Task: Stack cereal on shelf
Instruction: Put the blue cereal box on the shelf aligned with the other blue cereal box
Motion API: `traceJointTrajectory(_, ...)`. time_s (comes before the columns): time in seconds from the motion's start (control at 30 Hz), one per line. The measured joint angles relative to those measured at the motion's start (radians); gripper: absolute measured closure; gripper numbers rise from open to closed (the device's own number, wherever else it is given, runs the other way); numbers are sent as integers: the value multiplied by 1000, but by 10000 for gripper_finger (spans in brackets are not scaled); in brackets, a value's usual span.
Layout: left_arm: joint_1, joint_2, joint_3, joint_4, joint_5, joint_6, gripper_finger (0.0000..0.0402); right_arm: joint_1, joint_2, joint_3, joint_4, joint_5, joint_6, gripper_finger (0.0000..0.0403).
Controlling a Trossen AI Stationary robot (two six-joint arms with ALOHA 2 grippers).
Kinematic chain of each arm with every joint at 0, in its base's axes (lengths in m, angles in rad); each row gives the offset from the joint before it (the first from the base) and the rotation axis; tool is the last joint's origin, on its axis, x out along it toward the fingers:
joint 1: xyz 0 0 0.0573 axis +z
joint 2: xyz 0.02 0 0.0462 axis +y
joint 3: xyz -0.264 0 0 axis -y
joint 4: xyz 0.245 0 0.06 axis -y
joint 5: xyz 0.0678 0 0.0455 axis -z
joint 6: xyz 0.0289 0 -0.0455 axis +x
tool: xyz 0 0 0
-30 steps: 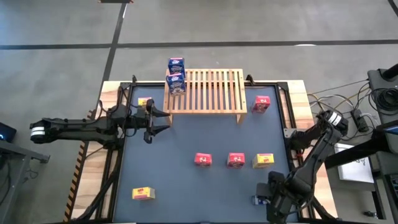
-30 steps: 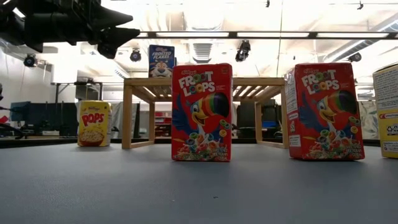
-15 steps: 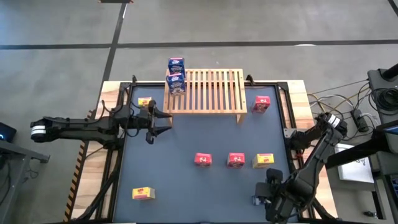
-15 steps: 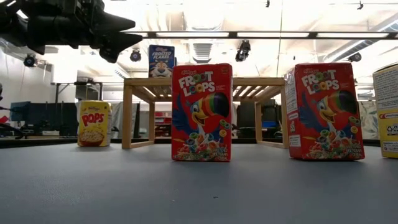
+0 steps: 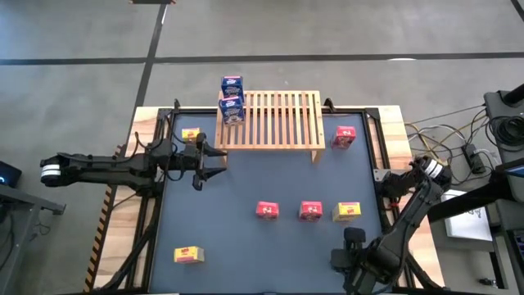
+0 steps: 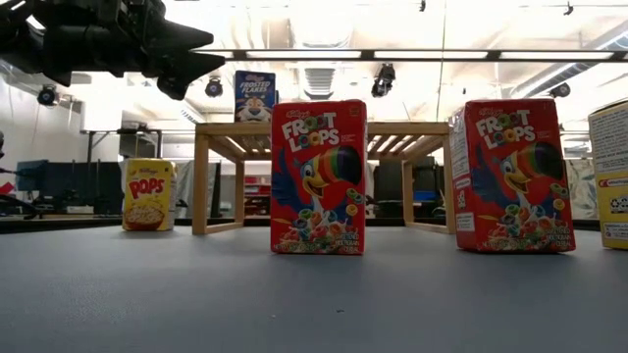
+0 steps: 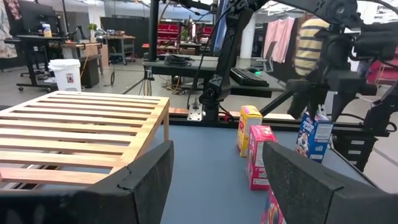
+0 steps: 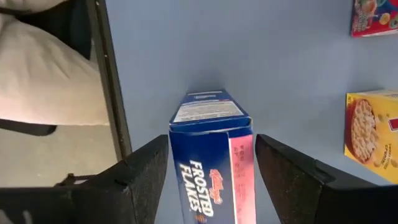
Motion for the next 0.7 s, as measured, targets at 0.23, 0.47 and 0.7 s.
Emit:
traceJointTrajectory(0.23,-3,2,0,0,0,0,171,0,48,-1,-11,-17,-19,172)
traceJointTrajectory(0.47,-4,2,0,-1,6,-4,171,0,72,-2,-11,-25,-23,172)
traceJointTrajectory(0.7,-4,6,0,-4,16,-10,171,0,65,-2,-15,-24,-16,188)
